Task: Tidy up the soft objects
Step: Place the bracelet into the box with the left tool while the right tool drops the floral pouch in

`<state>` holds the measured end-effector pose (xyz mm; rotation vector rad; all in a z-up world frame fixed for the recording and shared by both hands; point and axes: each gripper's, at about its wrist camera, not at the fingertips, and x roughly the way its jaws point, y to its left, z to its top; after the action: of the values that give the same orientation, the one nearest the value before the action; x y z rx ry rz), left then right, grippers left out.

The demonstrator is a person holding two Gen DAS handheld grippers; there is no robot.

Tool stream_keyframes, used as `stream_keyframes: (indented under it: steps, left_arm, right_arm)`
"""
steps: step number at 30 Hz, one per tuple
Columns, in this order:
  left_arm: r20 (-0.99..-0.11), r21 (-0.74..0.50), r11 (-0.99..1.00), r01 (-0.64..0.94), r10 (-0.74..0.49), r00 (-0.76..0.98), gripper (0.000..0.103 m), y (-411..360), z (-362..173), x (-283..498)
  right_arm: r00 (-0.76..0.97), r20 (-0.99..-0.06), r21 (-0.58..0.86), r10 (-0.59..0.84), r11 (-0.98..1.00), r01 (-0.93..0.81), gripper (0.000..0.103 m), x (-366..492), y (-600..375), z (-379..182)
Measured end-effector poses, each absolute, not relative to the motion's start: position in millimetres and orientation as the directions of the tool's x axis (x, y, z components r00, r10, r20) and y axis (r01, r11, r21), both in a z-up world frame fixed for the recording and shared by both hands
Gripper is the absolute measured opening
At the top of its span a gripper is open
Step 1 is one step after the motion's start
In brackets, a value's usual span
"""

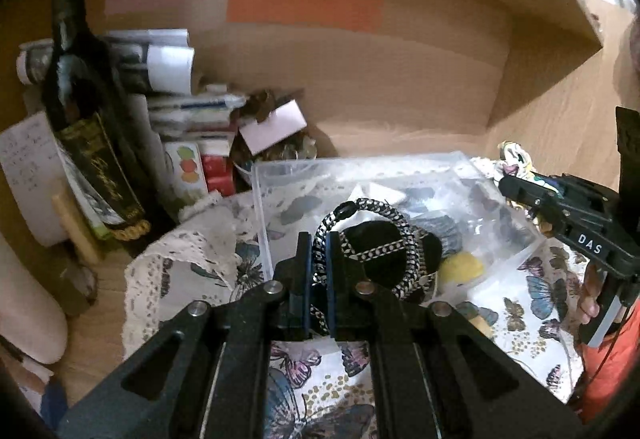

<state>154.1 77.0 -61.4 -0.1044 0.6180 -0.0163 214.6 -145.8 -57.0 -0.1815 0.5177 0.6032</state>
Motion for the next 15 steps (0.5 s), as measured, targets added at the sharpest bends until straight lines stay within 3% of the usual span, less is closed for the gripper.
stream_keyframes:
  steps: [7,10,12,15]
  left_arm:
    - [-0.612,-0.078,0.997,-0.008,-0.042,0.790,0.005,70.8,-77.0,167.4]
    - [-0.614,-0.077,0.997,-0.007,-0.042,0.788,0.005,69.5,-79.2,167.3]
    - [-0.616,-0.077,0.997,0.004,-0.051,0.786,0.008,67.4,-78.8,165.3]
    - [-0.608,-0.070,0.997,0.014,-0.053,0.792,0.016,63.8,-74.2,159.2]
  right_arm:
    - [0.655,-0.591,-0.015,0.470,0.806,-0.592,0.023,229.1,-135.3,-81.9]
    - [0.657,-0.597,-0.039,0.460,0.802,-0.597,0.035,228.5,-129.8,-84.9]
    - [0.665,-0.593,-0.054,0.454,0.801,-0.596,0.053,227.6,-127.5,-85.1]
    - [0.679,-0.578,-0.068,0.452,0.803,-0.592,0.058,224.6,-128.5,-80.5]
